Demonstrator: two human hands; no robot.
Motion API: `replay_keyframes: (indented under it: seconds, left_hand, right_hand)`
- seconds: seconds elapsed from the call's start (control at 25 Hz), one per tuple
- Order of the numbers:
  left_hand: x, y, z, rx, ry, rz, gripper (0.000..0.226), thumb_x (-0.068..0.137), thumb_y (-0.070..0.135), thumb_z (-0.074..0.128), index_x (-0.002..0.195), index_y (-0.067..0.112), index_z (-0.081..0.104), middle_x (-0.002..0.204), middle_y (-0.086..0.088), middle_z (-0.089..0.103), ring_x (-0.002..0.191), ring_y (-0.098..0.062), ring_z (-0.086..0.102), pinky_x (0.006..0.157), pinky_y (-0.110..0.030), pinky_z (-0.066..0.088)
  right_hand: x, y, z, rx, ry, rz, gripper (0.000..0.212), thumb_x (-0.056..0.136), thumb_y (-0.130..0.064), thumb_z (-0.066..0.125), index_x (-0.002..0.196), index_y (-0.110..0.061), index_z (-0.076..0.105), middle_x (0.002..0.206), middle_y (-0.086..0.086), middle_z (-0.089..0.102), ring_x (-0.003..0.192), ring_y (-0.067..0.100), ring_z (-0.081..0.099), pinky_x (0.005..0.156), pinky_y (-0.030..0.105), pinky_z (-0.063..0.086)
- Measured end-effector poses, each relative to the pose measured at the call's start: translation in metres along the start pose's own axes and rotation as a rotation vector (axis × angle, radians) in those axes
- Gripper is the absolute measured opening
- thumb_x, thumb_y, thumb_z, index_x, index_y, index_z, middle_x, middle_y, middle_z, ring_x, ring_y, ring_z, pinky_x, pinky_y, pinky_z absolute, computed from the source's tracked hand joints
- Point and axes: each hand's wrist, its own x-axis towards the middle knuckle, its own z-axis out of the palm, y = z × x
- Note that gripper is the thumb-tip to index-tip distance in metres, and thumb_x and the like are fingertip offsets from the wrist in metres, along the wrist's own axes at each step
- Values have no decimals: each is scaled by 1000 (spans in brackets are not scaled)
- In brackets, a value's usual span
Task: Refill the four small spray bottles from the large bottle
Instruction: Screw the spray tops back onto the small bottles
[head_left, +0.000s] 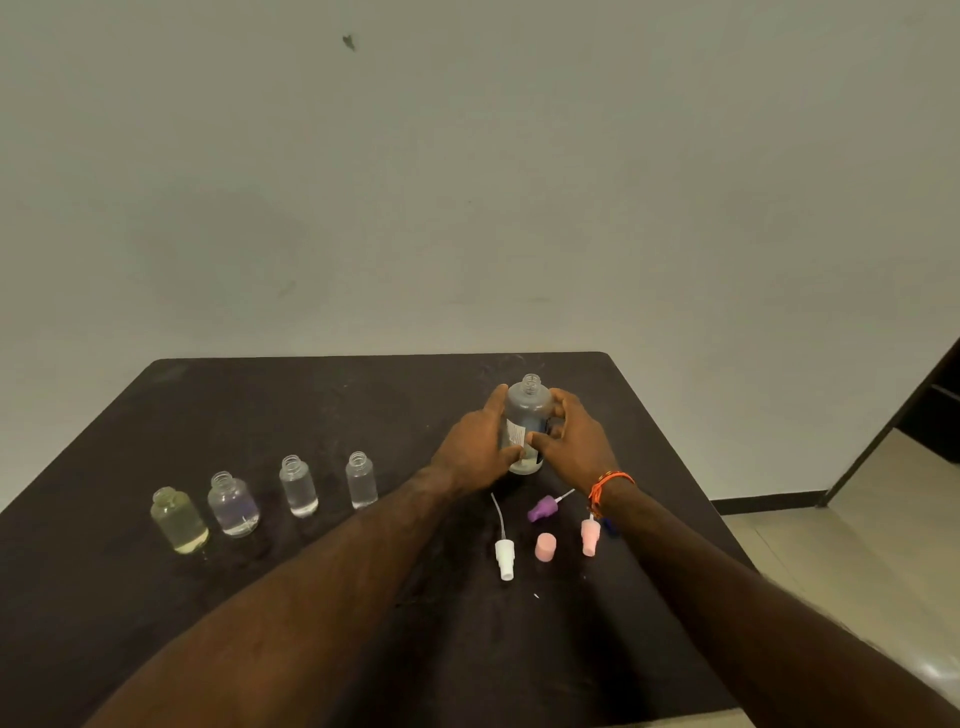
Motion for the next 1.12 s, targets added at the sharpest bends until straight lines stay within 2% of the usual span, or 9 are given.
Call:
replay_keyframes:
  seconds: [0.08,0.2,0.28,0.36,0.52,0.64,0.72,0.88,1.12]
  left_hand:
    - [-11,4,-7,66,23,-11,98,89,31,76,164,18,14,158,-8,46,142,-29,48,118,-51,39]
    - [-37,8,-28,202,68,4,90,92,36,72,164,22,20,163,-4,38,149,-26,37,122,-54,25]
    - [-58,4,-47,249,119,25,81,93,38,70,161,24,28,161,-1,40,149,-22,33,119,-48,21]
    - [-78,-7,-68,289,173,19,76,94,41,69,159,24,33,157,0,43,148,-20,31,117,-45,20]
    - [-117,-43,-104,374,231,-88,76,92,48,67,157,25,35,157,1,43,149,-19,29,113,-46,20]
    - [-131,-65,-117,461,206,-161,78,88,58,66,154,25,39,163,0,36,153,-21,20,111,-48,20]
    - [-132,-72,-117,564,152,-213,76,85,68,64,146,25,50,168,-6,27,157,-27,8,114,-53,18]
    - [-129,-74,-113,649,103,-269,61,84,75,61,121,26,68,171,-10,15,158,-34,-4,118,-61,12]
    - [-133,-66,-111,516,134,-332,41,82,66,70,104,33,77,165,-4,33,157,-30,8,113,-55,19]
  right_hand:
    - [-8,-6,4,-51,49,-19,65,82,-8,75,138,-14,44,135,7,58,120,24,58,96,32,50]
    - [-28,-17,11,-156,267,-31,57,85,-13,71,137,-12,48,140,9,52,127,26,51,104,36,45]
    - [-45,-28,19,-208,414,-130,44,84,-14,70,125,-15,55,131,7,54,120,25,52,99,34,45]
    - [-62,-39,29,-244,466,-278,41,77,-10,70,114,-19,55,123,2,53,113,21,51,94,34,47]
    - [-90,-58,61,-276,280,-459,36,78,-12,66,110,-24,56,117,-2,55,106,17,51,90,36,49]
    - [-102,-66,90,-367,8,-446,38,84,-22,64,122,-27,58,126,-4,57,113,17,52,94,42,49]
    - [-107,-70,106,-447,-98,-421,43,85,-27,62,128,-30,56,132,-6,56,120,19,50,98,41,45]
    - [-111,-74,124,-496,-96,-400,42,86,-27,62,128,-29,57,133,-6,57,123,21,49,98,41,42]
    - [-115,-68,113,-518,-102,-360,37,87,-29,61,124,-30,59,131,-7,59,122,20,49,97,42,42]
